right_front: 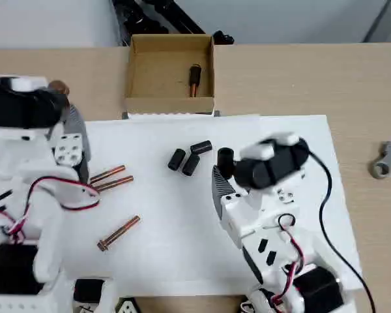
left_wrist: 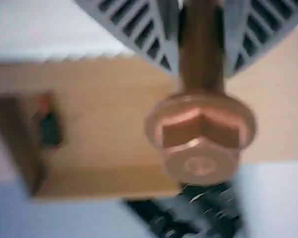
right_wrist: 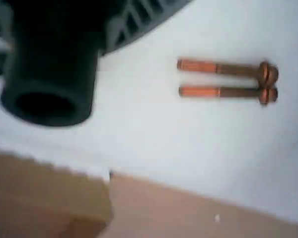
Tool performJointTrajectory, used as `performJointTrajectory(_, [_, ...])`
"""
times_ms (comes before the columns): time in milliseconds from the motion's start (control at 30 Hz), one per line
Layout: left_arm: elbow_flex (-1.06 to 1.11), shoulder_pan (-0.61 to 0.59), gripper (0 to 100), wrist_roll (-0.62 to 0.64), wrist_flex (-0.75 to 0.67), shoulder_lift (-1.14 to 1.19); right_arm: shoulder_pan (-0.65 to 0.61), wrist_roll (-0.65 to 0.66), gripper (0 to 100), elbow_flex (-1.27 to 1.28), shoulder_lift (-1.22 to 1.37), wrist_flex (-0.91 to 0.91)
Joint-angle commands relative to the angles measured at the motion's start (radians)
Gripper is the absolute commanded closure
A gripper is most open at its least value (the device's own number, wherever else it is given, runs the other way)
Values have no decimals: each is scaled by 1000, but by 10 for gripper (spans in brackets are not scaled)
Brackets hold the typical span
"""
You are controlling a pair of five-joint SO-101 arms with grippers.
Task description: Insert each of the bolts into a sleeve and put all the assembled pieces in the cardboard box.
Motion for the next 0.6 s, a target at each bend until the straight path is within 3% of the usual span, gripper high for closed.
performJointTrajectory(0, [50,64,995,101,-150,-9,-41,14,995,98,-64,-168])
performJointTrajectory(200, [137,279,995,126,-282,-8,-82,17,995,181,-65,-280])
performJointTrajectory(567, [42,520,995,130,-199,-8,-82,58,995,221,-74,-288])
